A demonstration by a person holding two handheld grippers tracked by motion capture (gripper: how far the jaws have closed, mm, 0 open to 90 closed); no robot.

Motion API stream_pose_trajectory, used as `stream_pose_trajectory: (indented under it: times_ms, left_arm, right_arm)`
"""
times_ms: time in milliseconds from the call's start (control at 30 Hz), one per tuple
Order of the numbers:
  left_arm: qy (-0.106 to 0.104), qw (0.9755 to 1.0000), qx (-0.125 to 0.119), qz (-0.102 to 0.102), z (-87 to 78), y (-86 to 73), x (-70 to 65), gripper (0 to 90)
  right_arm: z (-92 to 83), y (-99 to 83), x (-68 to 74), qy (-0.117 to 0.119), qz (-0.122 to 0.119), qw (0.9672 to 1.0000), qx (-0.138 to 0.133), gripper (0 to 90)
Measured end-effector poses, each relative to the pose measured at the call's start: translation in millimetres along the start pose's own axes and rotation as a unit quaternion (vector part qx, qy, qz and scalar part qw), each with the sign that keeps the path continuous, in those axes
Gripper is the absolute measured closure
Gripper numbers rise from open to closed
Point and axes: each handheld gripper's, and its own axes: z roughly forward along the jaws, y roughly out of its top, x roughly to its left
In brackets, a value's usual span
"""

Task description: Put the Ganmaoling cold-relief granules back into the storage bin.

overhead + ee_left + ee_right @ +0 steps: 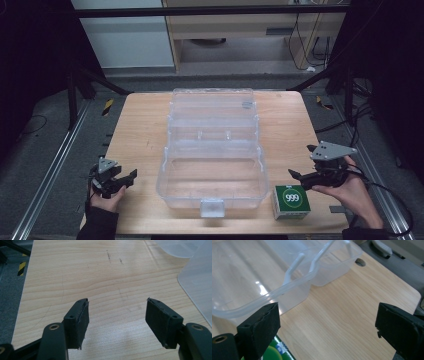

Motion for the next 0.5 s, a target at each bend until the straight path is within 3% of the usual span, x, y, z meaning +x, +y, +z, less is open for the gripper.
stream_pose_trajectory:
  times_ms: [167,500]
  left_arm:
    - [-0.001,1.0000,0.000,0.000,0.2,0.0,-0.2,34.7]
    - [-0.004,1.0000,0.003,0.004,1.2,-0.3,-0.9,34.7]
  right_arm:
    - [3.0,5.4,8.3,0.025,-0.031,0.9988,0.027,5.4]
    - [10.5,8.3,20.4,0.071,-0.075,0.9918,0.074,4.5]
